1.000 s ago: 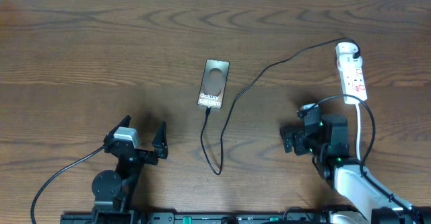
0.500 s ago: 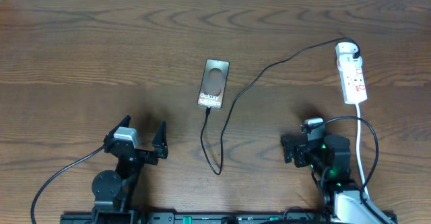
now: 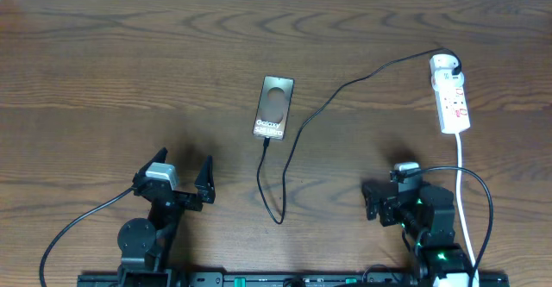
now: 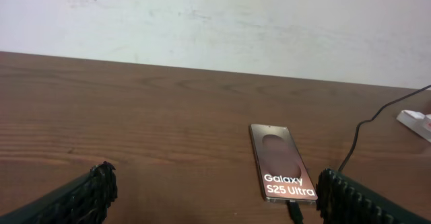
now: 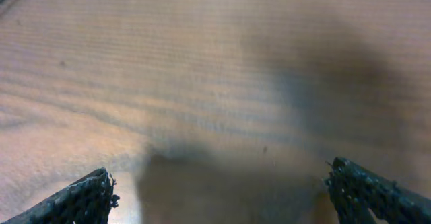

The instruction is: Plug charger to phone and switch on socket

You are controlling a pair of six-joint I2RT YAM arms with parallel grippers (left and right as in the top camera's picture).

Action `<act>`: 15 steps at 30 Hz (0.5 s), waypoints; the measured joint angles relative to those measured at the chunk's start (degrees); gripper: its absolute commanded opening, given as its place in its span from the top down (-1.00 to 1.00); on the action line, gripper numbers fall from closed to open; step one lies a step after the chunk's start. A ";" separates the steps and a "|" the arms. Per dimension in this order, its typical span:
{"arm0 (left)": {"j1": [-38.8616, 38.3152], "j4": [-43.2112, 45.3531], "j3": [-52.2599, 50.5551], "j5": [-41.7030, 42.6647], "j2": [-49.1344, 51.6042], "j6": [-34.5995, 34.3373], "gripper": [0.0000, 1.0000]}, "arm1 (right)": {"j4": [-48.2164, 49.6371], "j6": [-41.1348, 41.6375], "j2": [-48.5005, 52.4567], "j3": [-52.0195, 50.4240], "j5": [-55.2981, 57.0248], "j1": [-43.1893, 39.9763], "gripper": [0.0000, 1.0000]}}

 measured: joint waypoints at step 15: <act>0.00 -0.02 0.02 0.00 0.00 0.02 -0.92 | 0.04 0.00 -23.71 0.00 0.02 0.00 -0.98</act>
